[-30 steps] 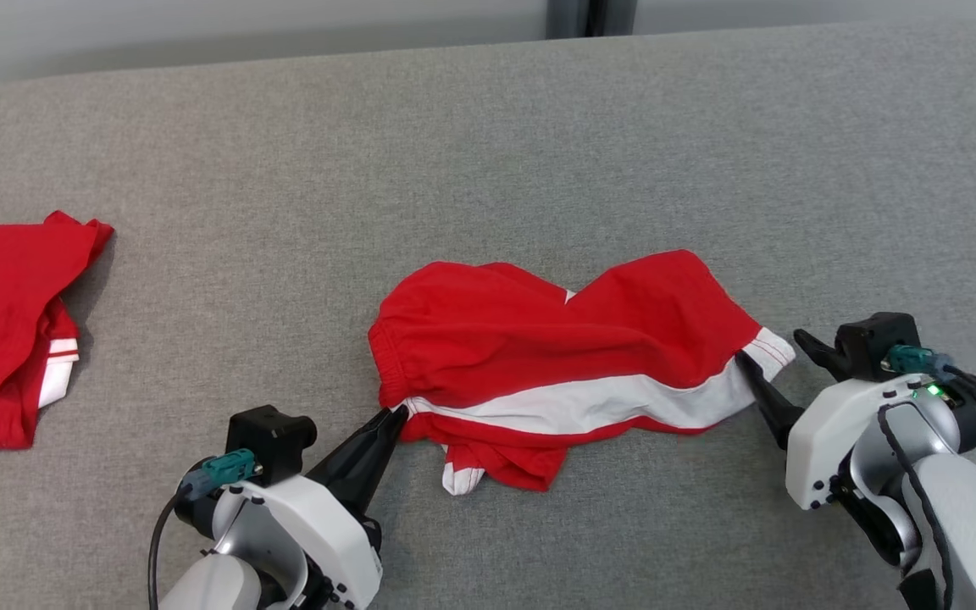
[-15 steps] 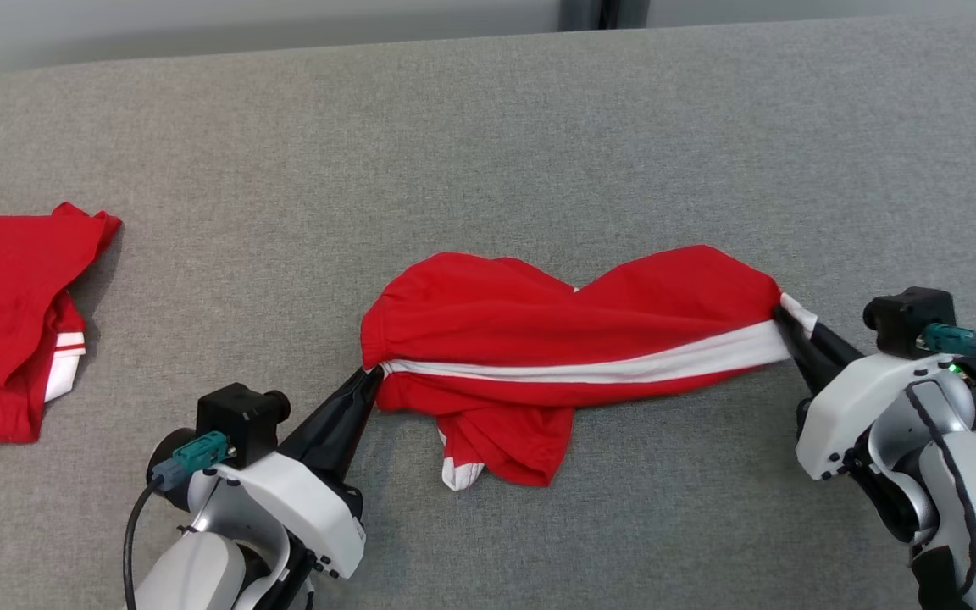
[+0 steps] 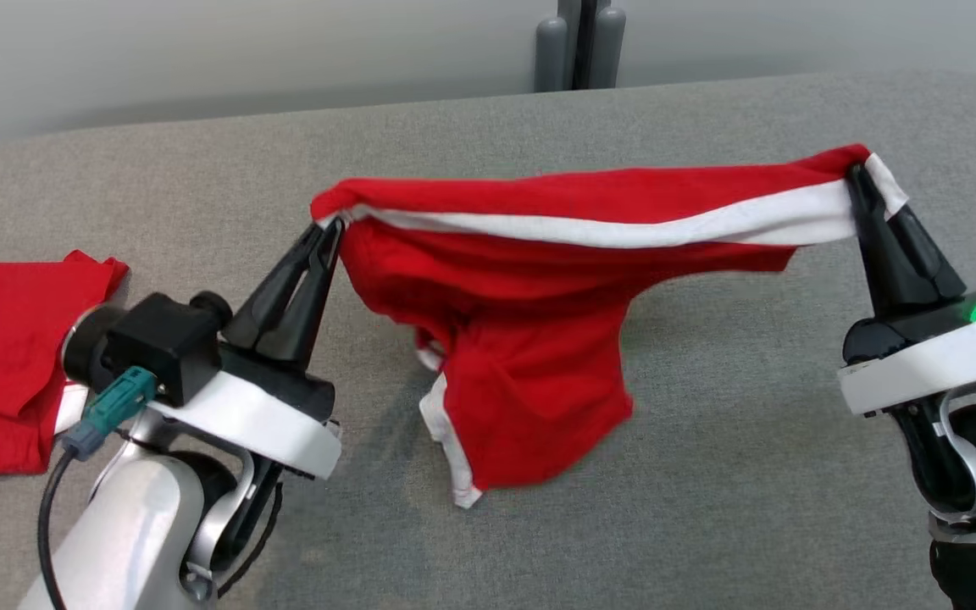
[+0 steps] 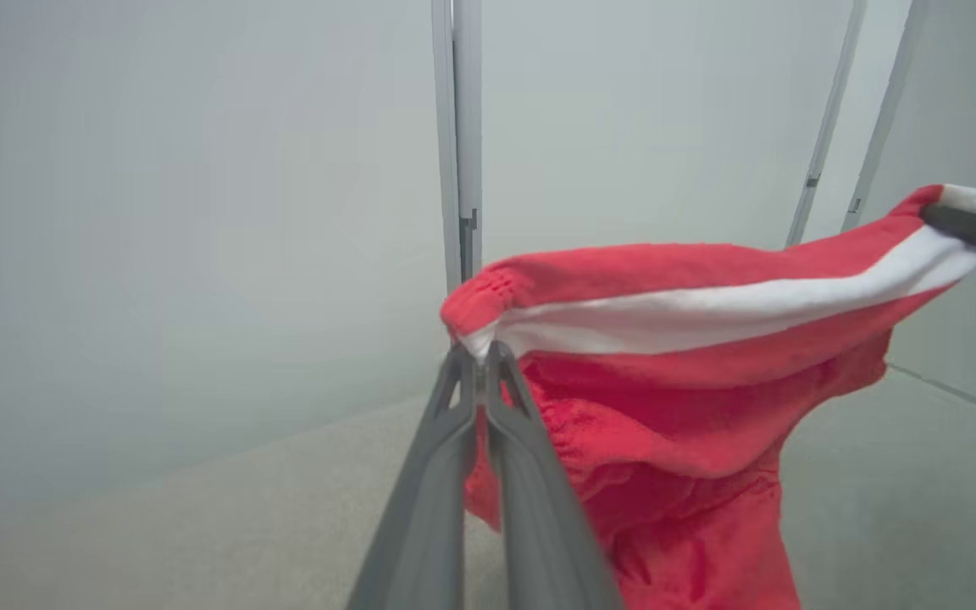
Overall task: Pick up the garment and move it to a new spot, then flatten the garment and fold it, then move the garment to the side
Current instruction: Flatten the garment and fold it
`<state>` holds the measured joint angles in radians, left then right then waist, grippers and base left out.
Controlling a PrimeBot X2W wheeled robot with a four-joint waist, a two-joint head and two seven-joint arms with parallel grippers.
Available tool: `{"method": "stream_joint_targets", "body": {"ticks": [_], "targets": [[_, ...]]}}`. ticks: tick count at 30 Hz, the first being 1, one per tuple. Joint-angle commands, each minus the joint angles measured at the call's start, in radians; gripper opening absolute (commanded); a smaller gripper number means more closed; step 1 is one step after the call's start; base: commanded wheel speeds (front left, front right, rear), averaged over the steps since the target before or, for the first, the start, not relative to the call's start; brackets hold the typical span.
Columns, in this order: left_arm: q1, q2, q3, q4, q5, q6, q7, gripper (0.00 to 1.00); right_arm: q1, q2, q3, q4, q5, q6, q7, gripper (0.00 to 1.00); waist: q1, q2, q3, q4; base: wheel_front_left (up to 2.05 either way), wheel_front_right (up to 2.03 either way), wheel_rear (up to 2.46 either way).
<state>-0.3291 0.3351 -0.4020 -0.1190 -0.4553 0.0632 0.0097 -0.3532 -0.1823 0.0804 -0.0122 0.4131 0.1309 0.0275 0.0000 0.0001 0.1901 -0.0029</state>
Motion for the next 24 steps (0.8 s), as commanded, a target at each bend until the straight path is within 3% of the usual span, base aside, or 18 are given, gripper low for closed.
{"method": "stream_joint_targets", "body": {"ticks": [1, 12, 18, 24], "targets": [[-0.019, 0.005, 0.004, -0.014, 0.013, 0.009, -0.001, 0.0, 0.006, -0.001, -0.006, -0.018, 0.0, 0.0, 0.003, 0.0, 0.0, -0.0001, -0.014, -0.004, 0.0, 0.0, 0.0], [-0.089, 0.027, 0.003, -0.226, 0.084, 0.054, 0.042, 0.0, 0.023, 0.061, -0.091, -0.314, -0.026, 0.0, 0.098, 0.0, 0.0, -0.0001, -0.064, -0.017, 0.0, 0.0, 0.0], [-0.099, 0.025, -0.002, -0.248, 0.077, 0.058, 0.058, 0.0, 0.027, 0.078, -0.103, -0.332, -0.021, 0.0, 0.147, 0.0, 0.0, -0.0001, -0.055, -0.017, 0.0, 0.0, 0.0], [-0.193, 0.016, 0.005, -0.18, 0.045, 0.01, 0.052, 0.0, -0.063, 0.068, -0.12, -0.266, -0.014, 0.0, 0.163, 0.0, 0.0, -0.0001, 0.006, -0.006, 0.0, 0.0, 0.0]]}}
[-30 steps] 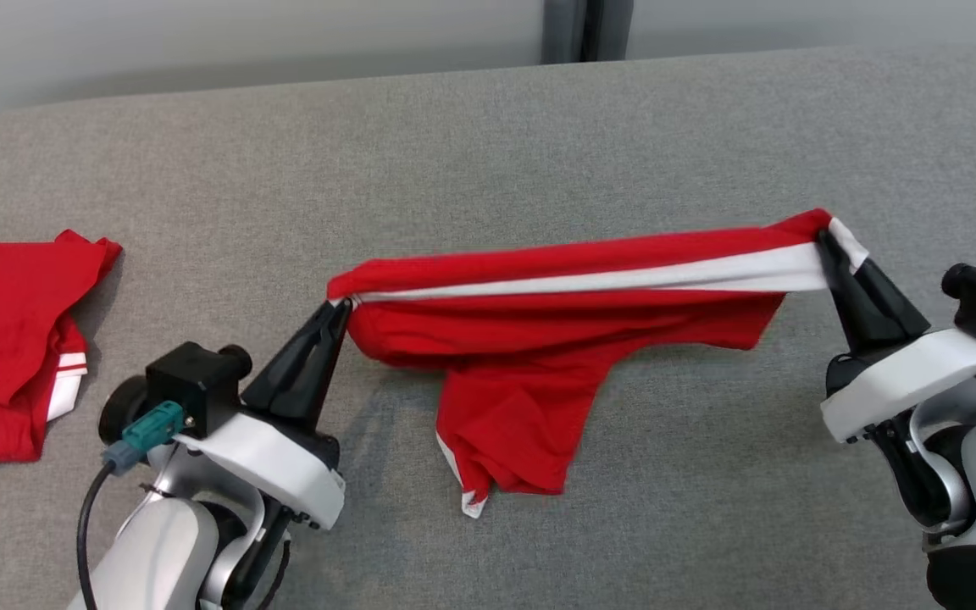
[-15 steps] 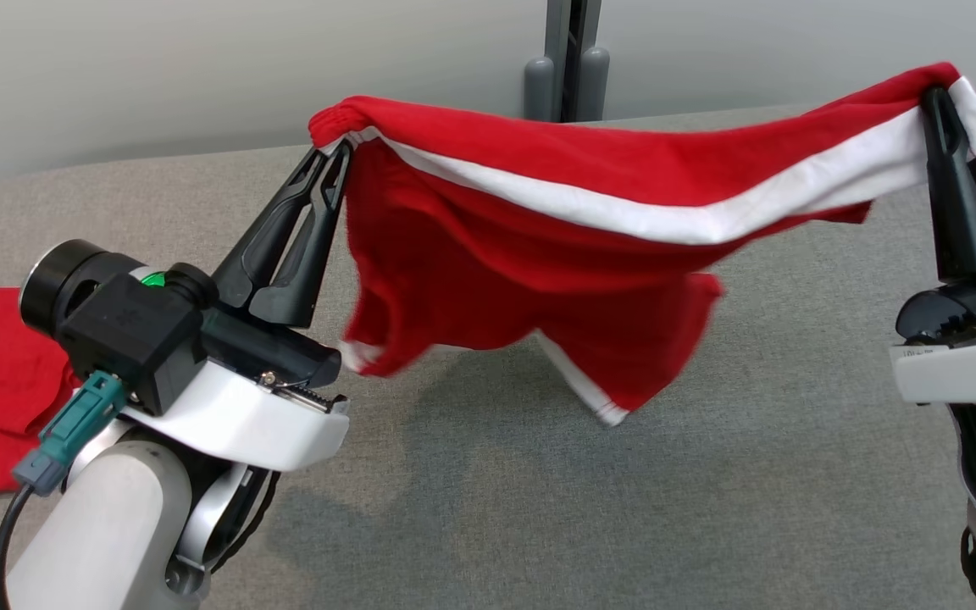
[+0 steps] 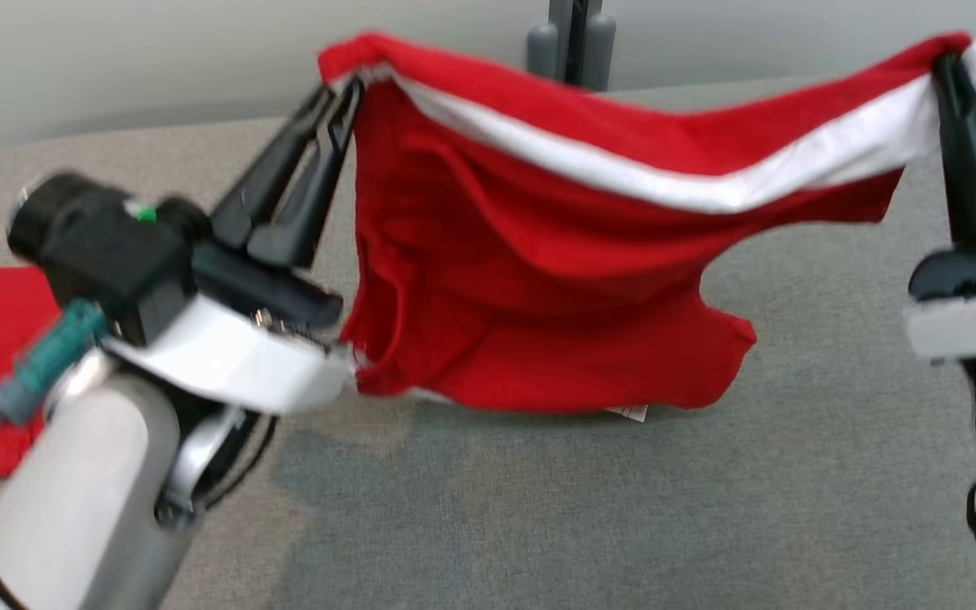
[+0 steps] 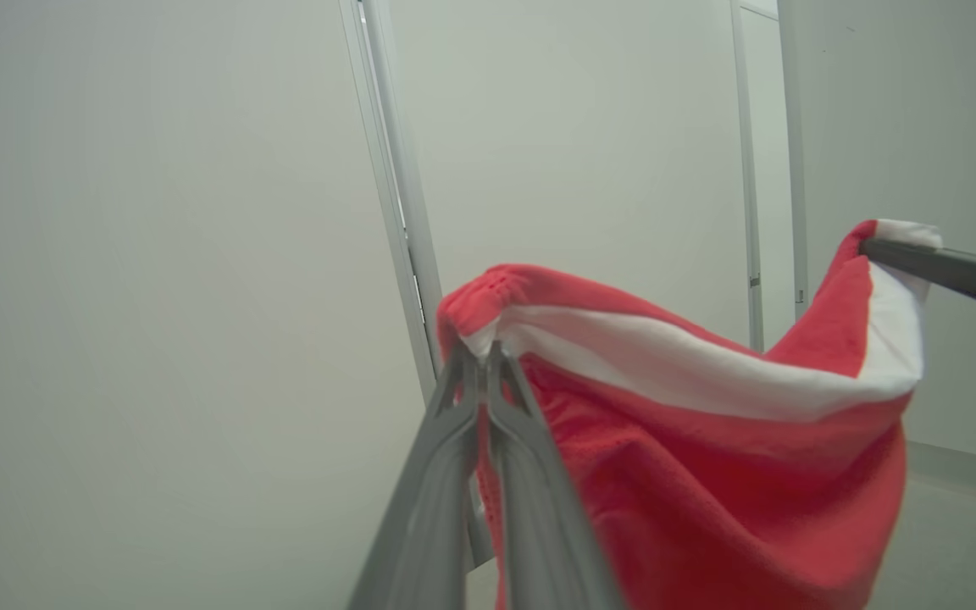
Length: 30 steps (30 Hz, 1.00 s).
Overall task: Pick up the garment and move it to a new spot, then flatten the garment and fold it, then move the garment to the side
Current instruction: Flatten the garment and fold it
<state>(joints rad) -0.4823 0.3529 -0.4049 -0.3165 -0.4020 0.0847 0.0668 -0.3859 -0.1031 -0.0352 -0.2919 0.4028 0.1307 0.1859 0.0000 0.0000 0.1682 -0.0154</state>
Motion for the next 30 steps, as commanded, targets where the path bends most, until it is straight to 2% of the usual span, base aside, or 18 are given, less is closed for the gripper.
{"method": "stream_joint_targets", "body": {"ticks": [1, 5, 6, 7, 11, 12, 13, 14, 15, 16, 23, 30], "targets": [[-0.074, -0.005, 0.008, 0.042, -0.016, -0.027, -0.007, 0.0, -0.062, -0.008, 0.0, 0.035, 0.012, 0.0, 0.006, 0.0, 0.0, 0.0, 0.045, 0.008, 0.0, 0.0, 0.0], [-0.244, -0.028, 0.017, 0.175, -0.035, -0.092, -0.039, 0.0, -0.222, -0.022, 0.014, 0.154, 0.04, 0.0, 0.002, 0.0, 0.0, 0.0, 0.118, 0.015, 0.0, 0.0, 0.0], [-0.244, -0.028, 0.017, 0.175, -0.035, -0.092, -0.039, 0.0, -0.222, -0.022, 0.014, 0.154, 0.04, 0.0, 0.002, 0.0, 0.0, 0.0, 0.118, 0.015, 0.0, 0.0, 0.0], [-0.346, -0.052, 0.023, 0.268, -0.04, -0.121, -0.076, 0.0, -0.322, -0.058, 0.017, 0.224, 0.006, 0.0, -0.022, 0.0, 0.0, 0.0, 0.155, 0.022, 0.0, 0.0, 0.0], [-0.552, -0.097, 0.024, 0.494, -0.044, -0.164, -0.143, 0.0, -0.526, -0.051, 0.035, 0.405, 0.011, 0.0, -0.071, 0.0, 0.0, 0.0, 0.222, 0.031, 0.0, 0.0, 0.0], [-0.552, -0.097, 0.024, 0.494, -0.044, -0.164, -0.143, 0.0, -0.526, -0.051, 0.035, 0.405, 0.011, 0.0, -0.071, 0.0, 0.0, 0.0, 0.222, 0.031, 0.0, 0.0, 0.0], [-0.606, -0.107, 0.022, 0.555, -0.041, -0.174, -0.161, 0.0, -0.579, -0.052, 0.041, 0.457, 0.003, 0.0, -0.09, 0.0, 0.0, 0.0, 0.235, 0.031, 0.0, 0.0, 0.0], [-0.7, -0.131, 0.012, 0.673, -0.04, -0.187, -0.188, 0.0, -0.681, -0.04, 0.057, 0.563, -0.003, 0.0, -0.122, 0.0, 0.0, 0.0, 0.257, 0.03, 0.0, 0.0, 0.0], [-0.7, -0.131, 0.012, 0.673, -0.04, -0.187, -0.188, 0.0, -0.681, -0.04, 0.057, 0.563, -0.003, 0.0, -0.122, 0.0, 0.0, 0.0, 0.257, 0.03, 0.0, 0.0, 0.0], [-0.787, -0.137, 0.007, 0.798, -0.037, -0.196, -0.205, 0.0, -0.781, -0.026, 0.07, 0.673, -0.002, 0.0, -0.161, 0.0, 0.0, 0.0, 0.271, 0.023, 0.0, 0.0, 0.0], [-0.974, -0.16, -0.043, 1.142, -0.053, -0.215, -0.248, 0.0, -1.017, 0.027, 0.115, 1.043, -0.001, 0.0, -0.315, 0.0, 0.0, 0.0, 0.282, 0.001, 0.0, 0.0, 0.0], [-0.945, -0.186, -0.137, 1.284, -0.169, -0.214, -0.269, 0.0, -1.052, 0.044, 0.188, 1.267, 0.043, 0.0, -0.381, 0.0, 0.0, 0.0, 0.324, 0.001, 0.0, 0.0, 0.0]]}}
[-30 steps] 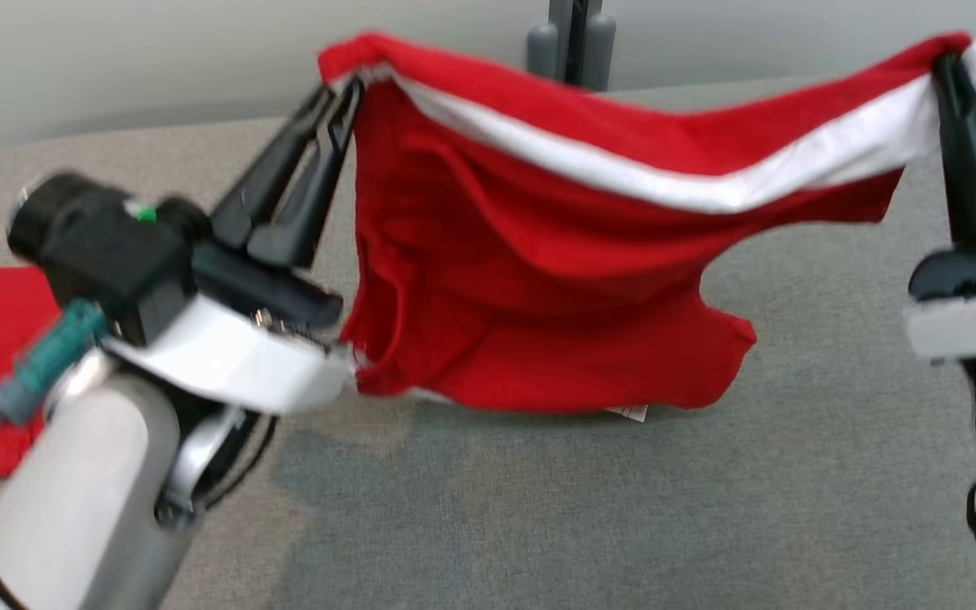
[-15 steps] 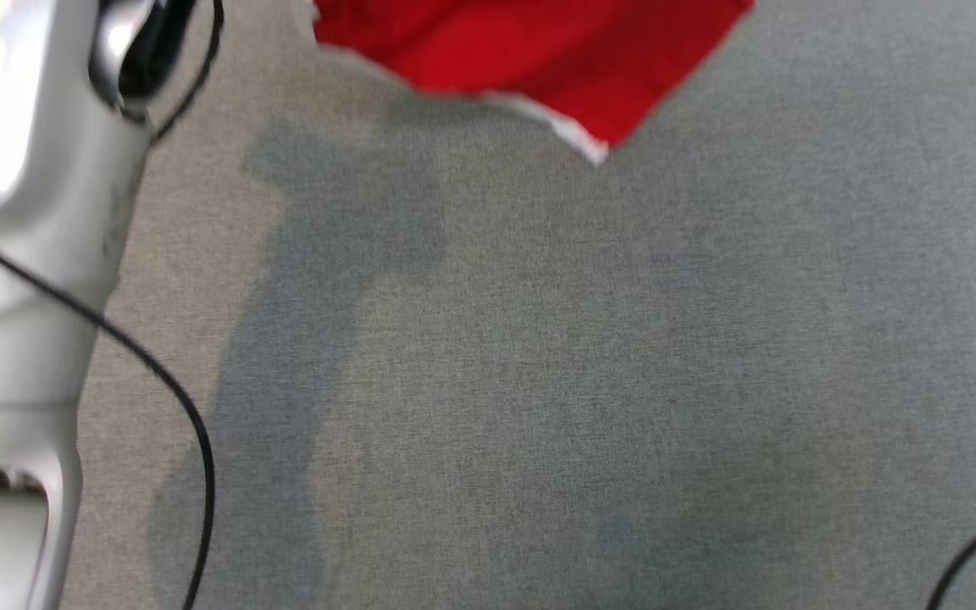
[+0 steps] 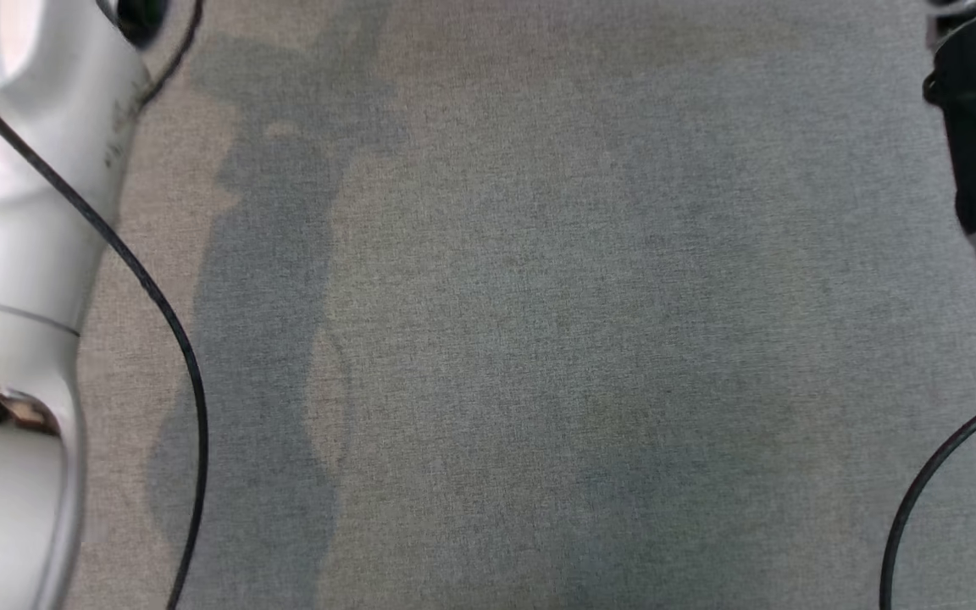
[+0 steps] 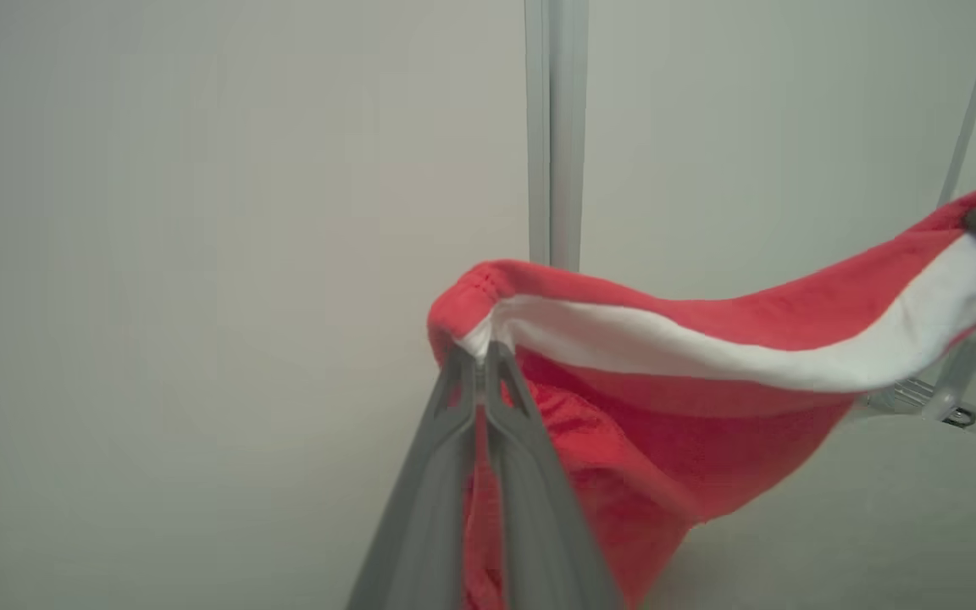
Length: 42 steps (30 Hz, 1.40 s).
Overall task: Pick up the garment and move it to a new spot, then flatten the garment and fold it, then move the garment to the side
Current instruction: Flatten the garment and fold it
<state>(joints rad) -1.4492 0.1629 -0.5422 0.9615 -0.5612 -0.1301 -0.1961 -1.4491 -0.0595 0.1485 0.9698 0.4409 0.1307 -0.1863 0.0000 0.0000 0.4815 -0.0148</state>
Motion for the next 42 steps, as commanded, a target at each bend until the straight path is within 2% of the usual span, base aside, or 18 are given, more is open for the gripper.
{"method": "stream_joint_targets", "body": {"ticks": [1, 5, 6, 11, 16, 20, 27, 31, 34, 40, 42], "targets": [[0.053, -0.005, -0.012, 0.016, -0.036, 0.0, -0.009, 0.0, 0.032, 0.002, 0.012, 0.022, 0.022, 0.0, -0.018, 0.0, 0.0, 0.0, 0.013, 0.003, 0.0, 0.0, 0.0], [0.15, 0.006, -0.058, 0.038, -0.056, 0.0, -0.052, 0.0, 0.124, -0.001, 0.059, 0.058, 0.079, 0.0, -0.037, 0.0, 0.0, 0.0, 0.043, 0.012, 0.0, 0.0, 0.0], [0.198, -0.01, -0.065, 0.038, -0.074, 0.0, -0.059, 0.0, 0.163, -0.004, 0.071, 0.064, 0.096, 0.0, -0.042, 0.0, 0.0, 0.0, 0.042, 0.016, 0.0, 0.0, 0.0], [0.395, -0.02, -0.021, -0.048, -0.077, 0.0, -0.068, 0.0, 0.372, -0.03, 0.131, 0.022, 0.193, 0.0, -0.065, 0.0, 0.0, 0.0, 0.026, 0.033, 0.0, 0.0, 0.0], [0.632, -0.031, 0.034, -0.193, -0.035, 0.0, -0.066, 0.0, 0.602, -0.052, 0.198, -0.076, 0.278, 0.0, -0.076, 0.0, 0.0, 0.0, -0.035, 0.035, 0.0, 0.0, 0.0], [0.797, -0.012, 0.051, -0.291, -0.004, 0.0, -0.066, 0.0, 0.777, -0.07, 0.237, -0.184, 0.334, 0.0, -0.077, 0.0, 0.0, 0.0, -0.096, 0.022, 0.0, 0.0, 0.0], [0.985, 0.031, 0.059, -0.415, 0.007, 0.01, -0.062, 0.0, 0.984, -0.122, 0.215, -0.353, 0.378, 0.0, -0.08, 0.0, 0.0, 0.0, -0.179, 0.007, 0.0, 0.0, 0.0], [1.102, 0.081, 0.057, -0.54, 0.009, 0.059, -0.018, 0.0, 1.108, -0.147, 0.181, -0.458, 0.359, 0.0, -0.069, 0.0, 0.0, 0.0, -0.232, -0.001, 0.0, 0.0, 0.0], [1.199, 0.119, 0.048, -0.679, 0.02, 0.125, 0.046, 0.0, 1.201, -0.156, 0.138, -0.538, 0.322, 0.0, -0.037, 0.0, 0.0, 0.0, -0.262, -0.003, 0.0, 0.0, 0.0], [1.389, 0.172, 0.03, -0.975, 0.013, 0.238, 0.179, 0.0, 1.396, -0.106, -0.003, -0.751, 0.233, 0.0, 0.092, 0.0, 0.0, 0.0, -0.293, 0.0, 0.0, 0.0, 0.0], [1.435, 0.189, 0.026, -1.061, 0.02, 0.271, 0.21, 0.0, 1.457, -0.072, -0.052, -0.841, 0.198, 0.0, 0.146, 0.0, 0.0, 0.0, -0.295, 0.003, 0.0, 0.0, 0.0]]}}
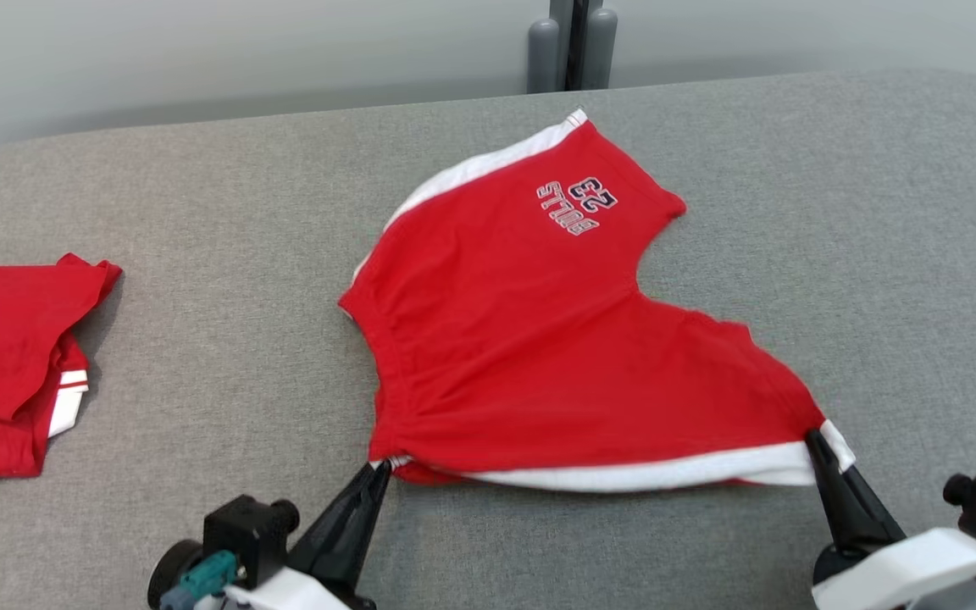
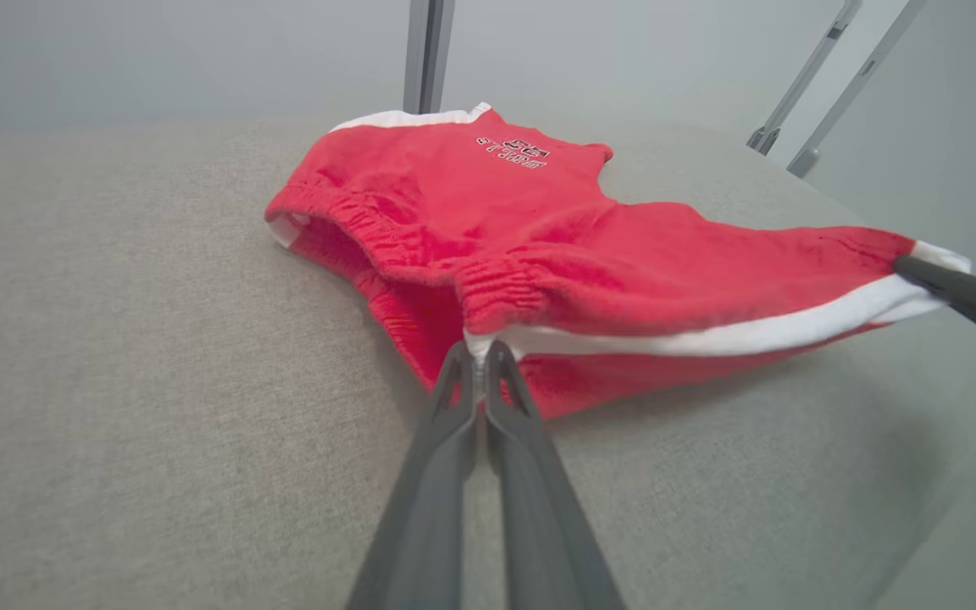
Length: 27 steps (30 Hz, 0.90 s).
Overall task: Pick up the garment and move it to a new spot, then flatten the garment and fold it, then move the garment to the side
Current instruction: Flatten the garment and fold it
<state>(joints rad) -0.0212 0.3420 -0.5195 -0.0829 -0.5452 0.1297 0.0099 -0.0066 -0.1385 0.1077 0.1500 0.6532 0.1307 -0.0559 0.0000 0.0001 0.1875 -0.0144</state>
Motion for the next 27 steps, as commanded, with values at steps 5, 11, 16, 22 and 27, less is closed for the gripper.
{"method": "stream_joint_targets", "body": {"ticks": [5, 11, 16, 22, 27], "targets": [[0.069, 0.039, 0.0, -0.16, 0.014, 0.059, 0.053, 0.0, 0.117, 0.061, -0.107, -0.223, -0.109, 0.0, 0.149, 0.0, 0.0, -0.0001, 0.005, 0.013, 0.0, 0.0, 0.0], [0.039, 0.049, 0.014, -0.206, 0.021, 0.064, 0.058, 0.0, 0.088, 0.083, -0.145, -0.344, -0.161, 0.0, 0.238, 0.0, 0.0, -0.0001, 0.034, 0.023, 0.0, 0.0, 0.0], [-0.04, 0.046, 0.033, -0.194, 0.025, 0.044, 0.044, 0.0, -0.044, 0.076, -0.142, -0.35, -0.206, 0.0, 0.269, 0.0, 0.0, -0.0001, 0.095, 0.031, 0.0, 0.0, 0.0], [-0.219, 0.012, 0.051, -0.133, 0.013, -0.014, 0.02, 0.0, -0.315, 0.011, -0.112, -0.276, -0.215, 0.0, 0.266, 0.0, 0.0, -0.0001, 0.214, 0.075, 0.0, 0.0, 0.0], [-0.384, -0.047, 0.047, -0.015, -0.002, -0.072, -0.015, 0.0, -0.544, -0.049, -0.077, -0.133, -0.212, 0.0, 0.252, 0.0, 0.0, -0.0001, 0.303, 0.135, 0.0, 0.0, 0.0]]}}
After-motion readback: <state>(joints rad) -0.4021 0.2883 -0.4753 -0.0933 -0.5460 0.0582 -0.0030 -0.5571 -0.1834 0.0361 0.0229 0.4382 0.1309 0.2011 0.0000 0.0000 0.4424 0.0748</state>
